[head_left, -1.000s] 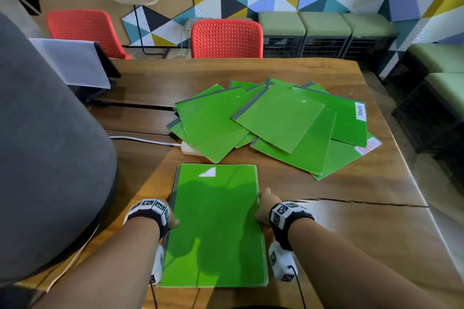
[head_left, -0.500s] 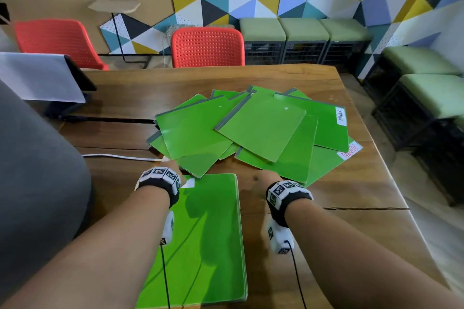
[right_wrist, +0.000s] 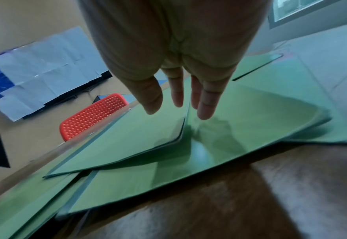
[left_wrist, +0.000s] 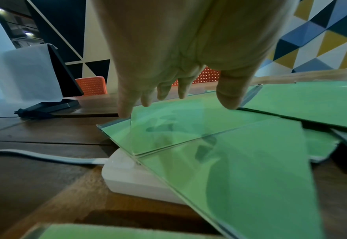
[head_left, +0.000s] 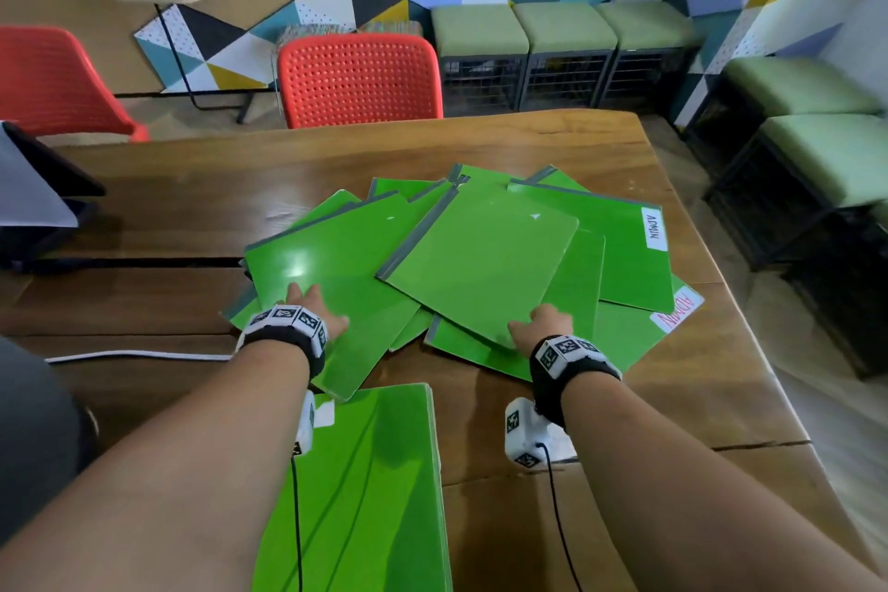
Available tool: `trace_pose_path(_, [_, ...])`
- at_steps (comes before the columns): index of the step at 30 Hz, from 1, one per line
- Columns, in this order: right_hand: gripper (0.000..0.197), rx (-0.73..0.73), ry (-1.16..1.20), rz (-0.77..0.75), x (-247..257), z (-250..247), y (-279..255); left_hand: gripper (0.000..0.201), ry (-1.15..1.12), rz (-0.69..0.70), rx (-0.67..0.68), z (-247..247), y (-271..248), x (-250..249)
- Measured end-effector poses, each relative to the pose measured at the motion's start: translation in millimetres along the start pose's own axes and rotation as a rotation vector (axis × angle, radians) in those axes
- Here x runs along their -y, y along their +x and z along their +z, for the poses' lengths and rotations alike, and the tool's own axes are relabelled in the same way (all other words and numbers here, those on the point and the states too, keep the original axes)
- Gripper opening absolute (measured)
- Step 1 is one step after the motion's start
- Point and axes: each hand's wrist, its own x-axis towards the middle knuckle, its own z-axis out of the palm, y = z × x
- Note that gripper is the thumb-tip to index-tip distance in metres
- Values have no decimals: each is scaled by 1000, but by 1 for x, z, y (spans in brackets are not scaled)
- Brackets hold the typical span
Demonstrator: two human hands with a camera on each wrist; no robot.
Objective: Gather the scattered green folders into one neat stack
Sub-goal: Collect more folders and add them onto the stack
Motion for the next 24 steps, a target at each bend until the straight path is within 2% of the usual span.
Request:
trace_pose_path(4, [60, -45, 180, 121, 8, 10, 20, 91, 29, 17, 100, 8, 20, -5])
trace_pose_path(7, [64, -7, 258, 155, 14, 12, 30, 83, 48, 25, 89, 15, 19, -20])
trace_pose_path(9, [60, 21, 250, 171, 17, 14, 36, 68, 184, 53, 40, 20, 12, -29])
trace_pose_path(12, [57, 13, 222, 157, 14, 16, 42, 32, 380, 131, 41, 22, 12, -41])
trace_pose_path(16, [58, -17, 128, 112, 1, 14, 42, 18, 291, 167, -24, 0, 26, -38])
trace_pose_path(17, [56, -14, 106, 103, -2, 12, 41, 23, 215, 153, -76, -6, 32, -33])
trace_pose_path(19, [49, 18, 84, 103, -8, 8, 40, 51, 69, 95, -175, -13, 45, -14])
trace_pose_path(20, [45, 39, 84, 110, -10, 6, 40, 69, 42, 61, -180, -14, 52, -4])
trace_pose_path(22, [41, 71, 104, 111, -11, 3, 40, 105, 42, -13, -90, -15, 64, 13])
trace_pose_path(24, [44, 85, 165, 90, -10, 3, 40, 127, 32, -38, 23, -16, 74, 21])
